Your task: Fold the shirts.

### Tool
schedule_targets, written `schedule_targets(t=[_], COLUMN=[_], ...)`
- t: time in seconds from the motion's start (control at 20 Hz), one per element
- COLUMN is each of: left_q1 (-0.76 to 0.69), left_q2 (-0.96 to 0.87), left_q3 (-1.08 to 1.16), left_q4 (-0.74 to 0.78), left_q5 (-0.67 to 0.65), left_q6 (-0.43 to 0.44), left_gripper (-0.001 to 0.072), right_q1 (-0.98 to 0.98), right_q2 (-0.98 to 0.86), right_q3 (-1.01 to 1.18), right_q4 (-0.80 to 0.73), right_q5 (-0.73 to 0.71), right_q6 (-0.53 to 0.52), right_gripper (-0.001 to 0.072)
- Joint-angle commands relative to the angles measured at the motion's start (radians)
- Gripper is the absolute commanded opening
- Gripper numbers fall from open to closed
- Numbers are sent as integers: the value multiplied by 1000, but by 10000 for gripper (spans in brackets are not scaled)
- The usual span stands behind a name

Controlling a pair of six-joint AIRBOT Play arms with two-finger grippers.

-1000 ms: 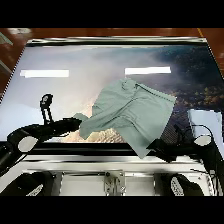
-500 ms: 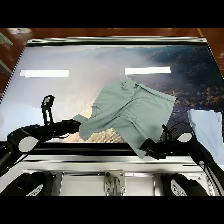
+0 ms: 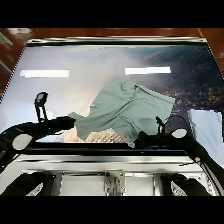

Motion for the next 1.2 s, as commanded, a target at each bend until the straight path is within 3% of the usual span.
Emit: schedule_targets(t=[0.0, 0.15, 0.25, 0.35, 0.5, 0.6, 0.8, 1.0, 1.15], left_q1=[63, 68, 68, 68, 68, 68, 68, 68, 68], left_q2=[52, 128, 151, 159, 179, 203, 206, 206, 192], left_q3=[164, 536, 804, 1027, 1206, 1219, 1189, 1023, 835], left_q4=[176, 303, 288, 212, 177, 212, 275, 320, 404], left_q5=[-92, -117, -90, -89, -97, -121, -329, -450, -454], left_q6=[70, 180, 176, 177, 187, 243, 245, 245, 239], left_gripper=[38, 39, 39, 40, 40, 40, 39, 39, 40], right_q1=[8, 9, 9, 9, 8, 8, 8, 9, 8], right_q2=[108, 277, 373, 429, 438, 438, 409, 307, 187], right_q3=[214, 616, 931, 1205, 1483, 1534, 1534, 1534, 1480], right_q4=[-117, -267, -430, -608, -740, -769, -786, -869, -972], right_q5=[185, 229, 130, 43, 92, 185, 440, 696, 834], right_q6=[-101, -100, -74, 17, 102, 116, 196, 270, 287], right_gripper=[62, 61, 61, 61, 61, 61, 61, 62, 62])
